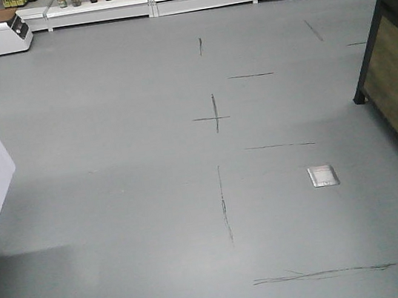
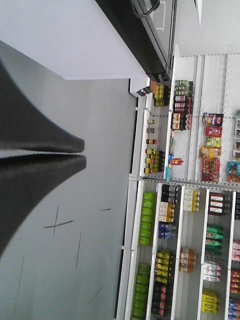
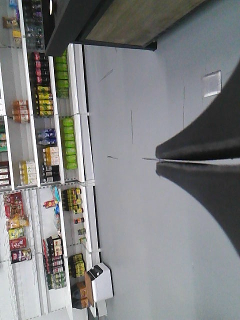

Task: Pick three apples into basket with both arms
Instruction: 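Drive the base forward toward the black fruit display tables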

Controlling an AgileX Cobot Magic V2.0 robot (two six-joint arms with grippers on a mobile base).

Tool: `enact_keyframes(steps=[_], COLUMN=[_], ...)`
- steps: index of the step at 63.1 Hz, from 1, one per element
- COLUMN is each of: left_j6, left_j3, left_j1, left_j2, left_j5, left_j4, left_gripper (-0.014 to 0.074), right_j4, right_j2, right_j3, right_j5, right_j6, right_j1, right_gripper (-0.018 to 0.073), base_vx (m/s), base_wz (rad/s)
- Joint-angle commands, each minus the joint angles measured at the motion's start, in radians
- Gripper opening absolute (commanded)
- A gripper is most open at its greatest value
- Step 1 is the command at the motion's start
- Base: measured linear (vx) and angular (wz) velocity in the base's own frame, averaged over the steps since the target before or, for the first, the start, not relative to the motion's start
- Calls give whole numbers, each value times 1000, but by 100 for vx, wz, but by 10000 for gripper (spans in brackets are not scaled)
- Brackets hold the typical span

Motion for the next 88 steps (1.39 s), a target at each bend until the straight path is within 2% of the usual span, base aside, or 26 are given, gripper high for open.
enact_keyframes(steps=[1, 88], left_j6=[2, 2], left_j3=[24, 24], left_j1=[1, 1], left_j2=[-14, -14], left_j5=[-76, -76], left_j4=[0, 0], left_gripper=[-6, -6], right_j4=[-10, -10], right_j2=[-10, -10], right_j3=[15, 15], right_j5=[-76, -76], right_j6=[-4, -4], right_j1=[-7, -7], right_gripper=[-1, -1], base_vx=[5, 15], base_wz=[9, 6])
